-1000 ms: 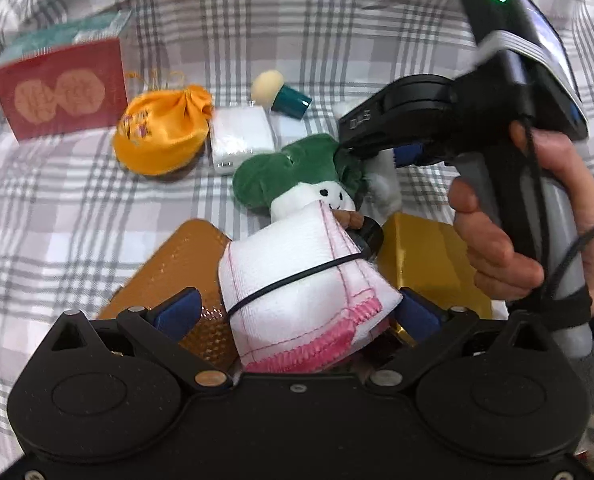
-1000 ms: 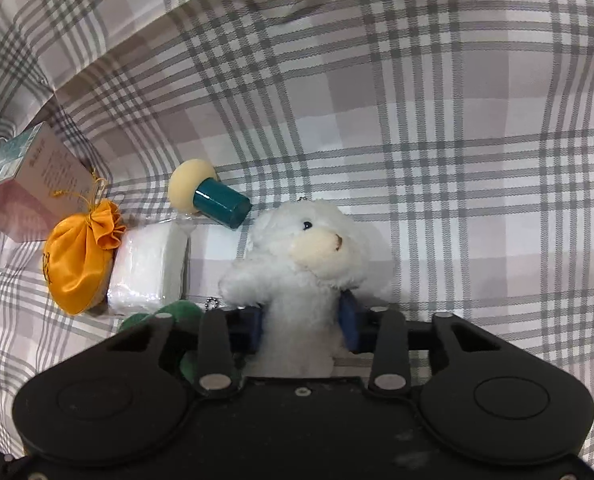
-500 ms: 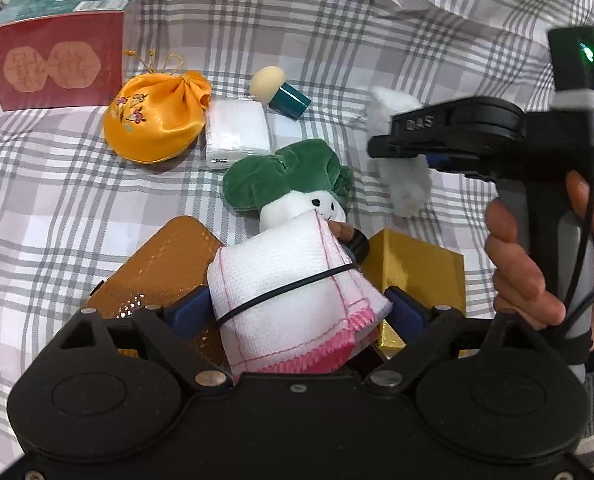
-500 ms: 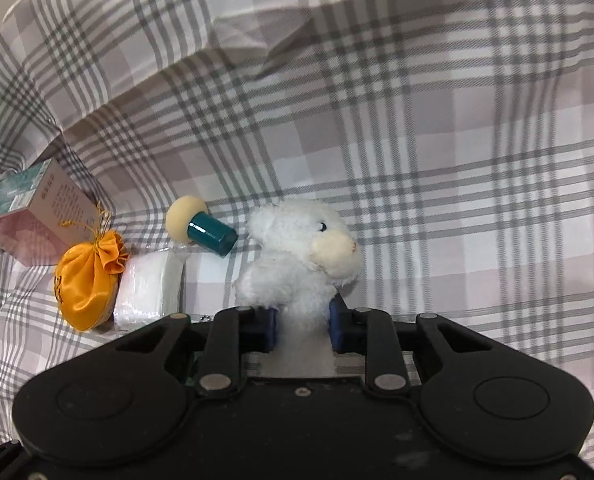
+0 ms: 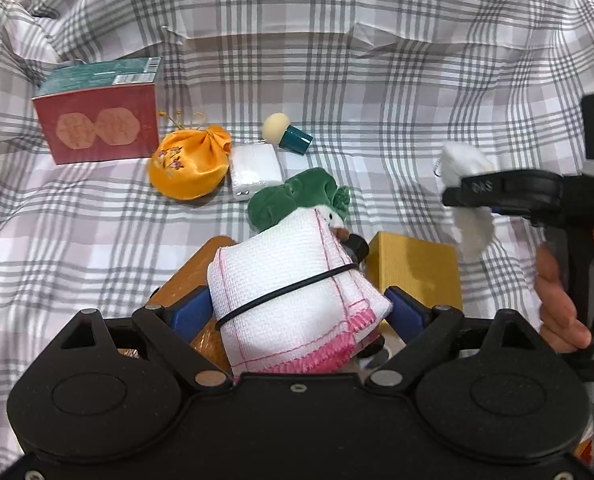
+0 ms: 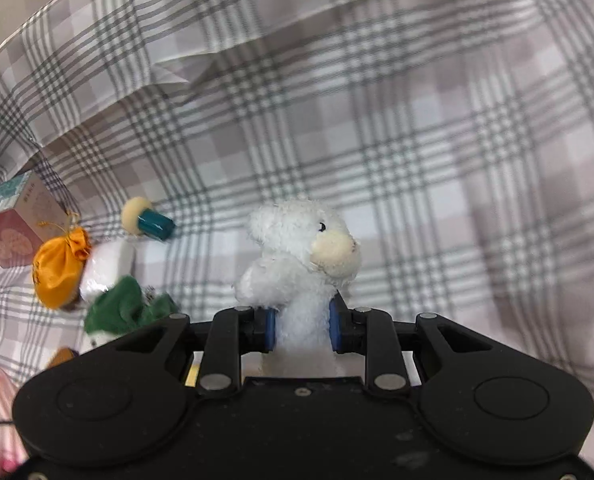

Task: Organize soft objects
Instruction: 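Carry the towel with the left tool while the right tool carries the bear to the basket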

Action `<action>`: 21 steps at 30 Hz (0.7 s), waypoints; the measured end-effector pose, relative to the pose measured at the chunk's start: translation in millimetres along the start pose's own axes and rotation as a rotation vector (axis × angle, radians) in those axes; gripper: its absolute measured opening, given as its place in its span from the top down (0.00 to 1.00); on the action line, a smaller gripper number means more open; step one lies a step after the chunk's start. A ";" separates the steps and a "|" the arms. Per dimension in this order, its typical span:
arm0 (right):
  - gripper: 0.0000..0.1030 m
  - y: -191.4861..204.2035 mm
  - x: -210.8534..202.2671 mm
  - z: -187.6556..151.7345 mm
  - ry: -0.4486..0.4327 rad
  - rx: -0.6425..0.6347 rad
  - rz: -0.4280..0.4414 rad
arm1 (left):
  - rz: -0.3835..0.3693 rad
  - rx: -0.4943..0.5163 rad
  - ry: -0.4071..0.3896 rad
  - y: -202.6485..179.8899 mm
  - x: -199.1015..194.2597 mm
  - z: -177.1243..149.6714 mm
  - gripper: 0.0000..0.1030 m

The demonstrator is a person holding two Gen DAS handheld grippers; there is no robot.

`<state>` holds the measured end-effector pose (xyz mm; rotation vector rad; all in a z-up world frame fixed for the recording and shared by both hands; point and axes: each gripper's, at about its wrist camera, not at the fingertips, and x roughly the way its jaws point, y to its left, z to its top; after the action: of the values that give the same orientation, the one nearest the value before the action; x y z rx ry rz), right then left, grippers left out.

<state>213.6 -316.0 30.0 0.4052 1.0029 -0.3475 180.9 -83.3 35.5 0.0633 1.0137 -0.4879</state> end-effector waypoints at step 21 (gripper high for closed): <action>0.77 2.5 -127.7 -154.3 0.006 -0.076 0.041 | 0.078 0.053 0.022 -6.2 -79.8 -91.7 0.14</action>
<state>37.7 -227.7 67.4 0.3577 1.0096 -0.2708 70.7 -34.9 53.3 0.1549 1.0159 -0.4432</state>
